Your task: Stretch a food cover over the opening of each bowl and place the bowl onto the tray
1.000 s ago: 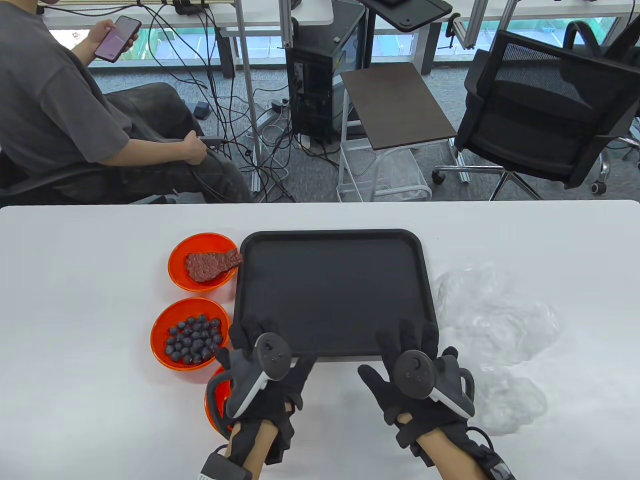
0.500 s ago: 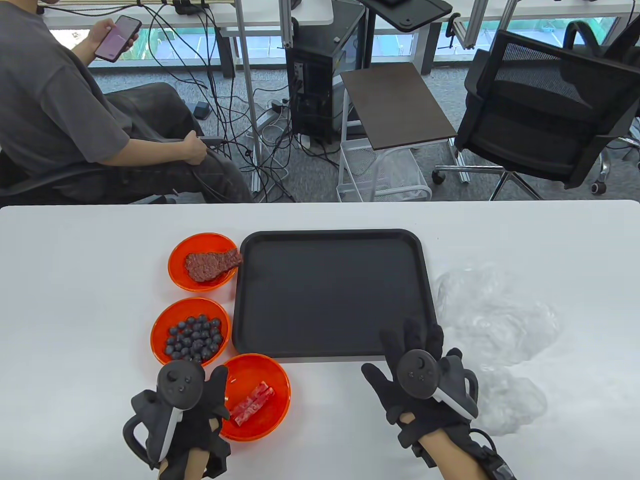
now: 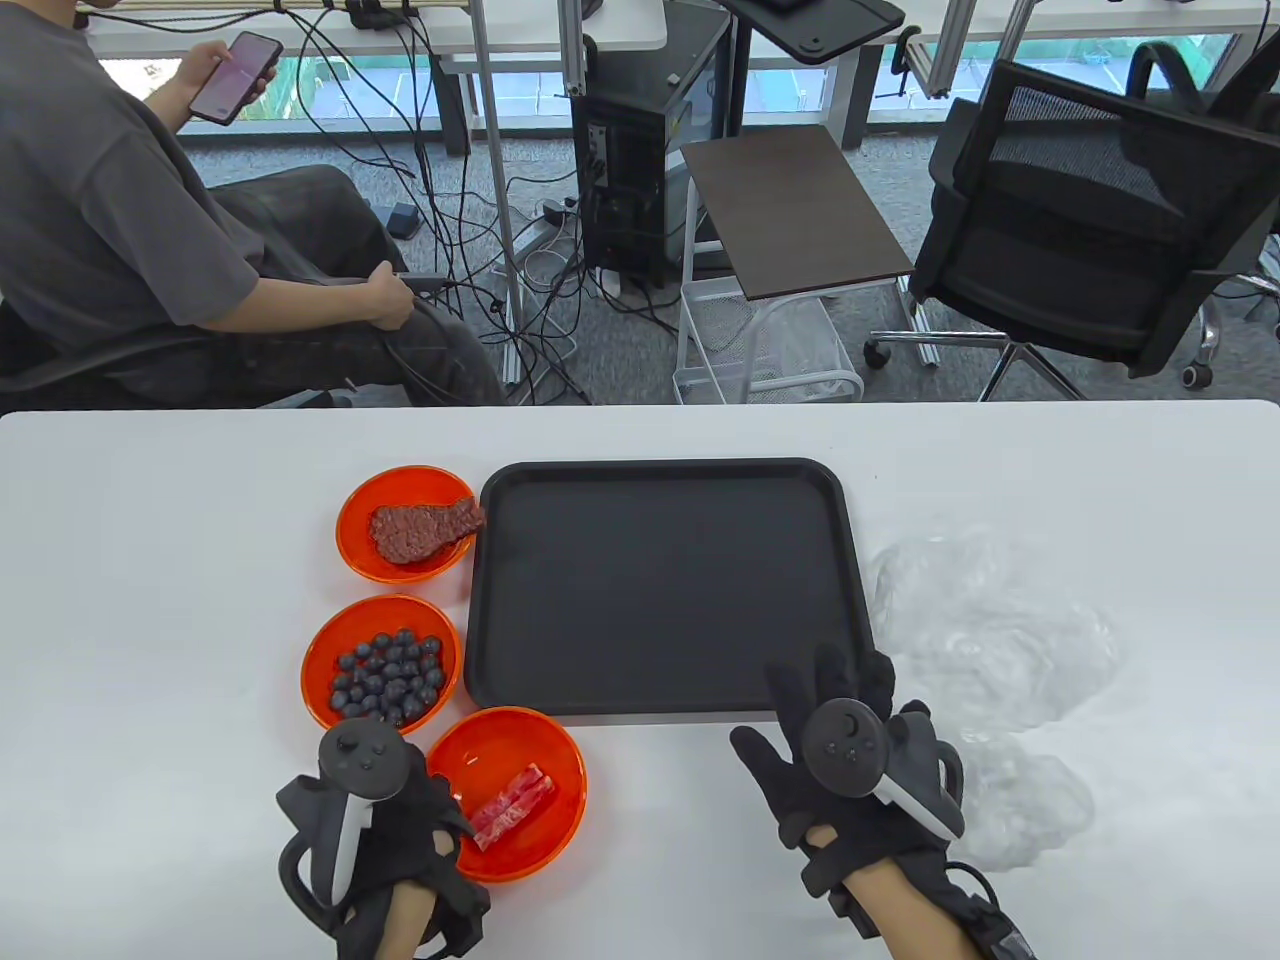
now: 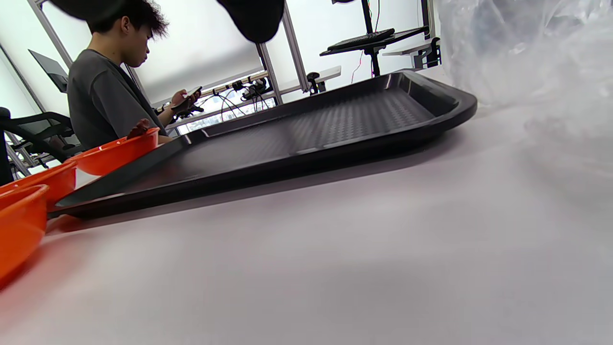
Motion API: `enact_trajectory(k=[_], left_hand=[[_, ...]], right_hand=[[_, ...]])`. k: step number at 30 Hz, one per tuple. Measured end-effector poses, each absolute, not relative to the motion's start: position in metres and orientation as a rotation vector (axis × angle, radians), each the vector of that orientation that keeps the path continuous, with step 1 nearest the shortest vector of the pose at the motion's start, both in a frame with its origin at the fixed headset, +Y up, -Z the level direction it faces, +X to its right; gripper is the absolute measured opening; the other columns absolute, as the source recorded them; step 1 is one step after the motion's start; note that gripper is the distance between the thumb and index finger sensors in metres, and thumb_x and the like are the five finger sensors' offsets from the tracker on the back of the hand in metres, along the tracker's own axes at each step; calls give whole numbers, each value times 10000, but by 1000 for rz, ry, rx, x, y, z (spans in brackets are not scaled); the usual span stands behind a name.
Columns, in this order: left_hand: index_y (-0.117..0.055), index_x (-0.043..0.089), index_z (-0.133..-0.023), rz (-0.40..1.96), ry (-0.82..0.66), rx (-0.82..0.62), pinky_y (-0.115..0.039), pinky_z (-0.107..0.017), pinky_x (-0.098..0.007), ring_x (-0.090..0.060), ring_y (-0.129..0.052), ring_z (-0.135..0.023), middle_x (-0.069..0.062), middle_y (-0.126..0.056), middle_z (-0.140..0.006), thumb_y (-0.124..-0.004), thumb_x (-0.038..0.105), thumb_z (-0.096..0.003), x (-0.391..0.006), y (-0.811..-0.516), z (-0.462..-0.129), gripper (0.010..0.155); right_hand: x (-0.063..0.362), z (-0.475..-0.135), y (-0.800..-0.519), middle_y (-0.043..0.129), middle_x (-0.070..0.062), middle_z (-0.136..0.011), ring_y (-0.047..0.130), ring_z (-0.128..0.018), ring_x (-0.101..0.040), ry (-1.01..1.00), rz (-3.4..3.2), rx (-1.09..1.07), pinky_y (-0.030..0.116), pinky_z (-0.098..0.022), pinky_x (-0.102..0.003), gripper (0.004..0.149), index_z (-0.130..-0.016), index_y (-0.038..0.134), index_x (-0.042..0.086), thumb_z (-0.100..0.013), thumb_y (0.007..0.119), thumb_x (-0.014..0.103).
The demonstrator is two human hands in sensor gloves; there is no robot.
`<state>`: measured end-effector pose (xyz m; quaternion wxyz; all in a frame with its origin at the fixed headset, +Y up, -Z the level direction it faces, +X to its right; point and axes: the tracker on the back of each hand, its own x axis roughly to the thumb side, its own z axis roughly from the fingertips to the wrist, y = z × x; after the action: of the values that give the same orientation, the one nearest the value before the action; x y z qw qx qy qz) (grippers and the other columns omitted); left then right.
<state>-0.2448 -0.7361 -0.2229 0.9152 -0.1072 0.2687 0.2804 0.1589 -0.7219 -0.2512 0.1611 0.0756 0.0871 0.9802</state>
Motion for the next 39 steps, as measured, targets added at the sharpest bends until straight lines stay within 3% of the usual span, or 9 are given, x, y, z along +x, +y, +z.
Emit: enact_trajectory(k=[9,24,39], left_hand=[[-878,85,-949,609,473,-206,-1086,-248,-314,-375,-1179,-456,-168,-1033,-778,-964,240,-468,-235,-727,-225,513],[-889,121,-948,592,244,-314,-1087,-257,-305,-356,-1180,-468,-143,-1036,-781,-963,264,-466,-119,-721,-262,508],[-891,138,-945,583,222,-351,-1083,-274,-302,-344,-1178,-489,-126,-1042,-780,-957,283,-469,-104,-735,-272,502]], right_hand=[[164,-252,-720,122,-218,-1191,2,-968,-614,222,2790,191,160,-517,-830,860,-1207,353,232,-528,497,739],[186,-257,-716,119,-209,-1193,-7,-975,-600,181,2752,99,146,-523,-826,856,-1205,358,237,-524,508,734],[188,-258,-716,120,-210,-1192,-9,-975,-595,191,2750,90,145,-524,-825,853,-1205,354,240,-525,510,732]])
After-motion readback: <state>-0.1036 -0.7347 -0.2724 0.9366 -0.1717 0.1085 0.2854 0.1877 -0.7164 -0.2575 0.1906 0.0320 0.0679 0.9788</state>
